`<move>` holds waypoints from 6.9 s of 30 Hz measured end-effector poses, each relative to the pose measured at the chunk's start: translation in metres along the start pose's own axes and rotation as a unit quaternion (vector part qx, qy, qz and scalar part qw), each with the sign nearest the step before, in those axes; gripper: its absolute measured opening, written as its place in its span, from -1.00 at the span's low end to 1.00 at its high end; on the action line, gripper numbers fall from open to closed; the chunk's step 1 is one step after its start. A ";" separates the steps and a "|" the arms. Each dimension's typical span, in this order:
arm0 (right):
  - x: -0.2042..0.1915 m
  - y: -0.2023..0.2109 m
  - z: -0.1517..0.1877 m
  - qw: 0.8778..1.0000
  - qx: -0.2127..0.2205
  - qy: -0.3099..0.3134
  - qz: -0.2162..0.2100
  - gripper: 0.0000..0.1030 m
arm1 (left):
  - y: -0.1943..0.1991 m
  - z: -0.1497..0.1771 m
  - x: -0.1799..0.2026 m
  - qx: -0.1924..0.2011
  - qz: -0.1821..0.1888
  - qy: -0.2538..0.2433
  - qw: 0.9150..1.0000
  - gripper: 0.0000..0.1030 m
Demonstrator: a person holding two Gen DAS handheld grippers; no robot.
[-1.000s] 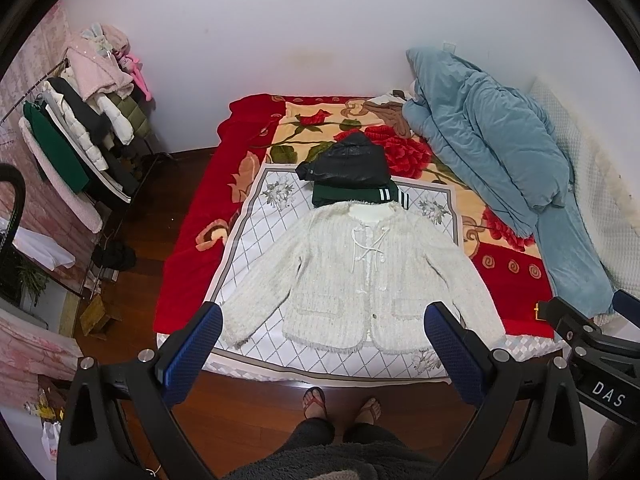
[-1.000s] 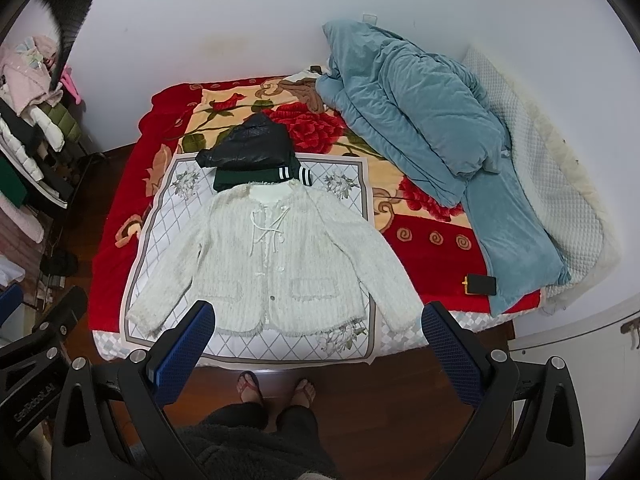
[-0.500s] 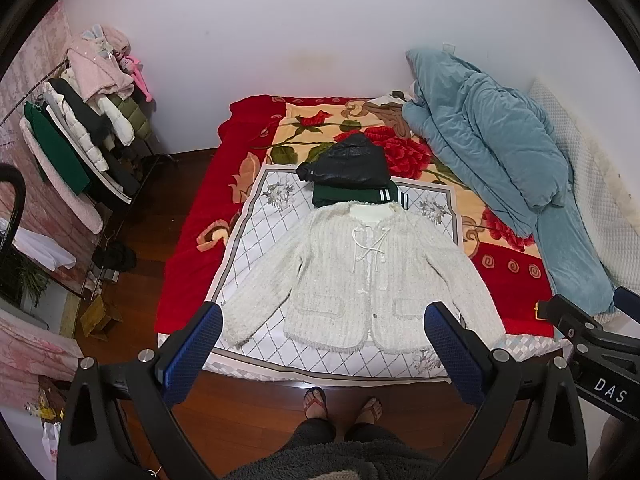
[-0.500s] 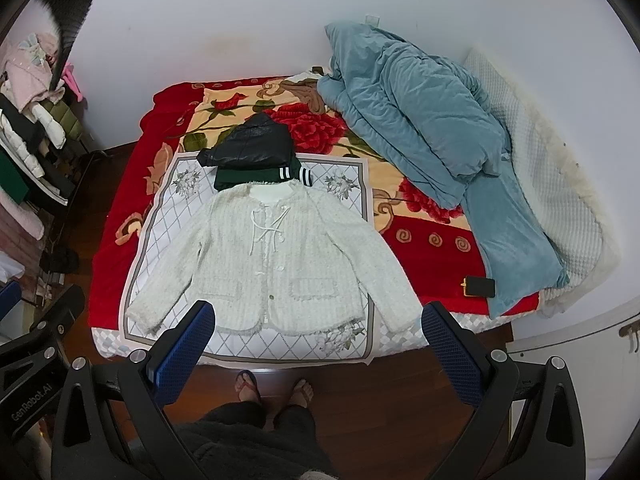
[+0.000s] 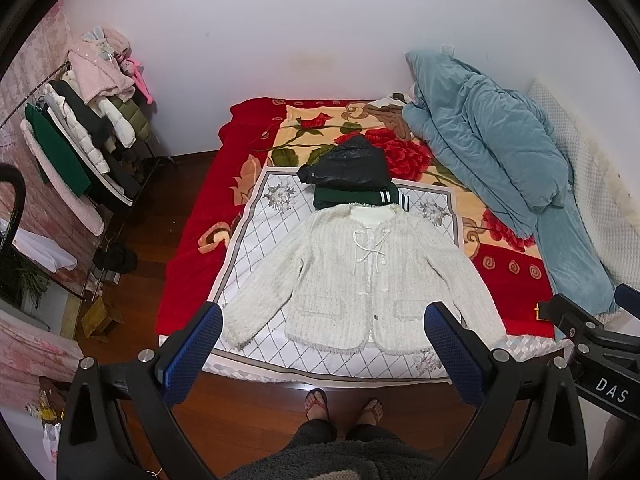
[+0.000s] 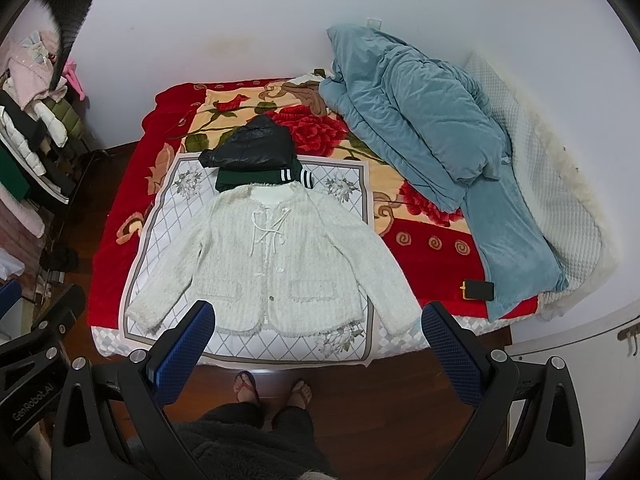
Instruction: Fold large clothes
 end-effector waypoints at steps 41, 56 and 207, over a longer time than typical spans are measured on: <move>0.046 -0.098 -0.004 0.989 -0.033 -0.139 -0.029 0.99 | -0.104 -0.063 0.004 0.071 -0.050 -0.048 0.995 1.00; 0.243 -0.464 0.208 0.825 -0.184 -0.527 -0.089 0.25 | -0.379 0.006 0.127 -0.071 -0.082 -0.108 0.988 1.00; 0.001 -0.702 0.069 0.913 -0.322 -0.115 -0.223 -0.64 | -0.596 0.133 -0.072 -0.208 -0.221 0.023 0.953 0.87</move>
Point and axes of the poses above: each gripper's, at about its wrist camera, not at the fingertips, and y roughly against the way its jaws point, x to its right, z to its underside, the point moved 4 cm from there along -y, roughly the way its jaws point
